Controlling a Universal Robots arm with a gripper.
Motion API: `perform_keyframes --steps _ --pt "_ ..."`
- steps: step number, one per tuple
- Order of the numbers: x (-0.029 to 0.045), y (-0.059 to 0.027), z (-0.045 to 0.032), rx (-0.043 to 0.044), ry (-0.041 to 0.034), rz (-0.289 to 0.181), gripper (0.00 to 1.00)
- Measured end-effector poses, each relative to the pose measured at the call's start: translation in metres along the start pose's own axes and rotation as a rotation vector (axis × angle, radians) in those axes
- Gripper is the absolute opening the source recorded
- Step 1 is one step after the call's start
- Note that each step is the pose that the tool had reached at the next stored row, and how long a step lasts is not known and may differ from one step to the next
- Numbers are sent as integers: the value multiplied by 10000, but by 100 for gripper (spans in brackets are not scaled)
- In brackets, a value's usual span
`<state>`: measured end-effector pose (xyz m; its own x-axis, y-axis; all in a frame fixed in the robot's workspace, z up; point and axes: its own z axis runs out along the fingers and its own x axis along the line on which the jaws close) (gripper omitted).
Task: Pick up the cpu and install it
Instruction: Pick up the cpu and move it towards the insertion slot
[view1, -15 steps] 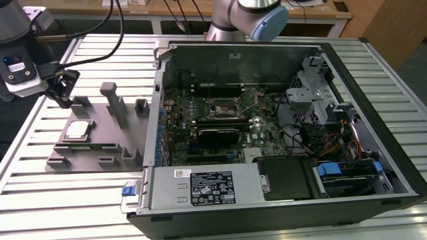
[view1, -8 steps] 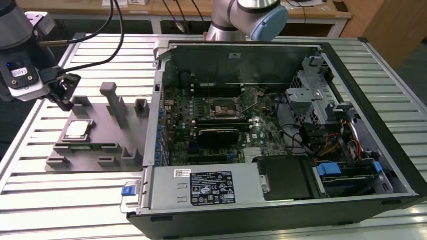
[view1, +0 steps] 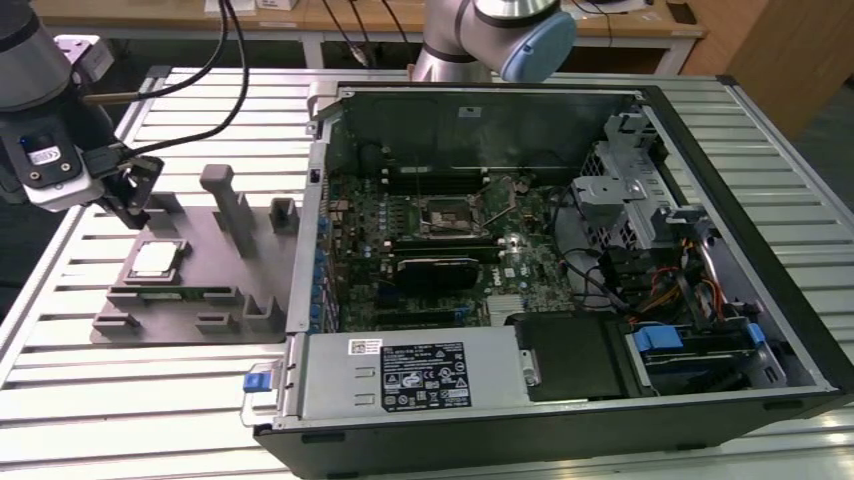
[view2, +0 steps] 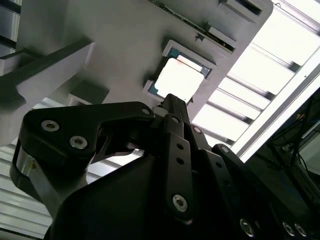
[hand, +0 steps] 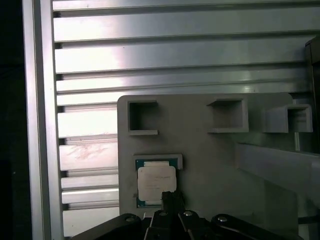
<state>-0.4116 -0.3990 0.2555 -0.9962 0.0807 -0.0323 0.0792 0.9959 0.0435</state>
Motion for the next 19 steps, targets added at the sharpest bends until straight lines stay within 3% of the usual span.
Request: perform_keyframes --steps 19 --pt "63 -18 312 62 -4 -3 11"
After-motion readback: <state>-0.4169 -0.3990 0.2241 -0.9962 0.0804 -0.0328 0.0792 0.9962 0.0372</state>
